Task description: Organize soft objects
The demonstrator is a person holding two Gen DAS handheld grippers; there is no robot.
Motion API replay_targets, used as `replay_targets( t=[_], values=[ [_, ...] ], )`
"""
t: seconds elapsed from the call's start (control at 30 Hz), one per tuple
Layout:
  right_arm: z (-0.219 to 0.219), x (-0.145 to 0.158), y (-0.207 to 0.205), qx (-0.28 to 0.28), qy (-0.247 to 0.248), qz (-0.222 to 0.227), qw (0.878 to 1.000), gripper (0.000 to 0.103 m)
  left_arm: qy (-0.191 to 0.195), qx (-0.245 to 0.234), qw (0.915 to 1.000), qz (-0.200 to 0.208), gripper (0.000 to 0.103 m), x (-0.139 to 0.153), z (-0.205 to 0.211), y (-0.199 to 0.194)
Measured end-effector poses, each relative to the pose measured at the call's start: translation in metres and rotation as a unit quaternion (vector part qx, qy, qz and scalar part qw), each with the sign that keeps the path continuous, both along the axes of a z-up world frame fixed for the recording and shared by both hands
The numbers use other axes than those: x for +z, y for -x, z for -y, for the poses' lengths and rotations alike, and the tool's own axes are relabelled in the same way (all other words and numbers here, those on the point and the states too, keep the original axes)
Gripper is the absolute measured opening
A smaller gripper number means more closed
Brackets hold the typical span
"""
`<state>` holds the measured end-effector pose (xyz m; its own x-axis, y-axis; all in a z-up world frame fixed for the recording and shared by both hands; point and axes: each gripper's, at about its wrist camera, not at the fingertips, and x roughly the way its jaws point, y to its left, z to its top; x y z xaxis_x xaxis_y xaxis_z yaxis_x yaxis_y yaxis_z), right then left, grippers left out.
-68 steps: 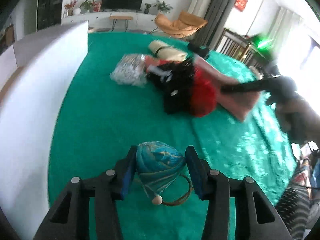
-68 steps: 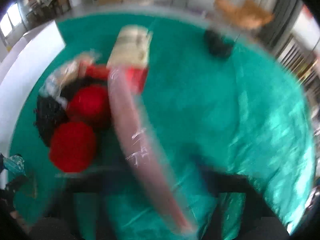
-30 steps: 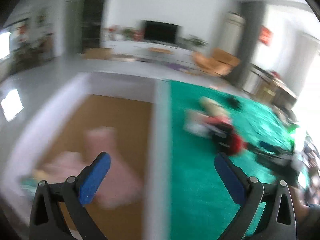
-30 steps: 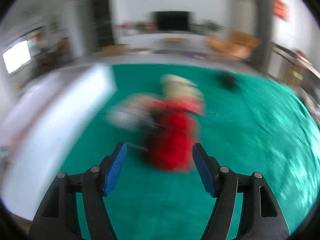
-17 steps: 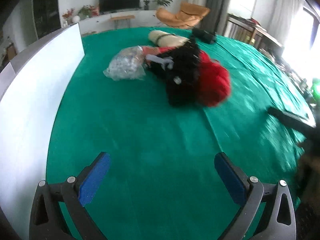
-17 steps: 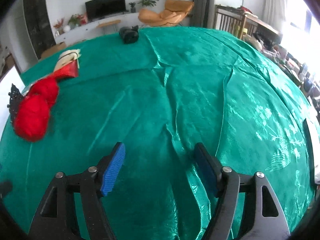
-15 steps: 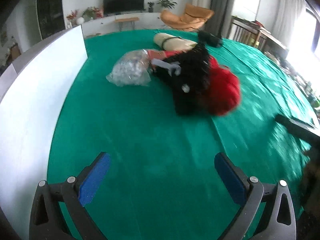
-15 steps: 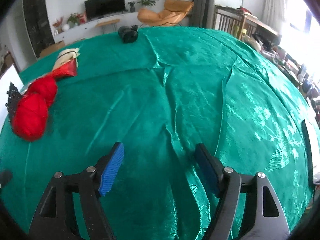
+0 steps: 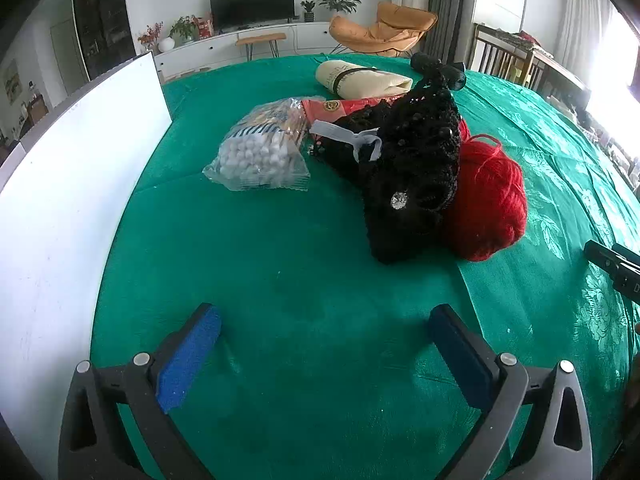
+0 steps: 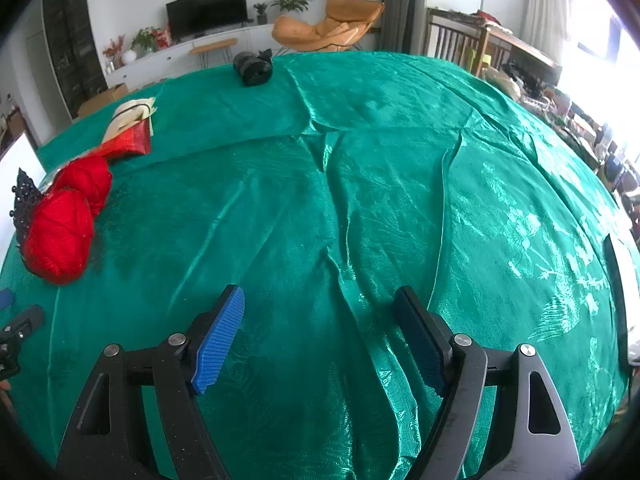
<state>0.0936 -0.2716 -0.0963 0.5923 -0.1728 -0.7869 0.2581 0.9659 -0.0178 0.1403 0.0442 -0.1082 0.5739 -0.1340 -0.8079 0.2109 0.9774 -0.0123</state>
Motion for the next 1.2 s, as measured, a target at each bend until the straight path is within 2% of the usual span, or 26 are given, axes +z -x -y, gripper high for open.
replay_targets(
  t=[0.73, 0.93, 1.2],
  values=[
    [-0.002, -0.001, -0.001, 0.0, -0.001, 0.0, 1.0, 0.081, 0.0, -0.001, 1.0, 0.0, 0.103, 0.0, 0.0, -0.001],
    [-0.002, -0.001, -0.002, 0.0, -0.001, 0.0, 1.0, 0.081, -0.001, 0.016, 0.9999, -0.006, 0.103, 0.0, -0.006, -0.015],
    [-0.003, -0.001, -0.002, 0.0, -0.001, 0.0, 1.0, 0.081, -0.001, 0.013, 0.9999, 0.0, 0.103, 0.0, -0.005, -0.015]
  ],
)
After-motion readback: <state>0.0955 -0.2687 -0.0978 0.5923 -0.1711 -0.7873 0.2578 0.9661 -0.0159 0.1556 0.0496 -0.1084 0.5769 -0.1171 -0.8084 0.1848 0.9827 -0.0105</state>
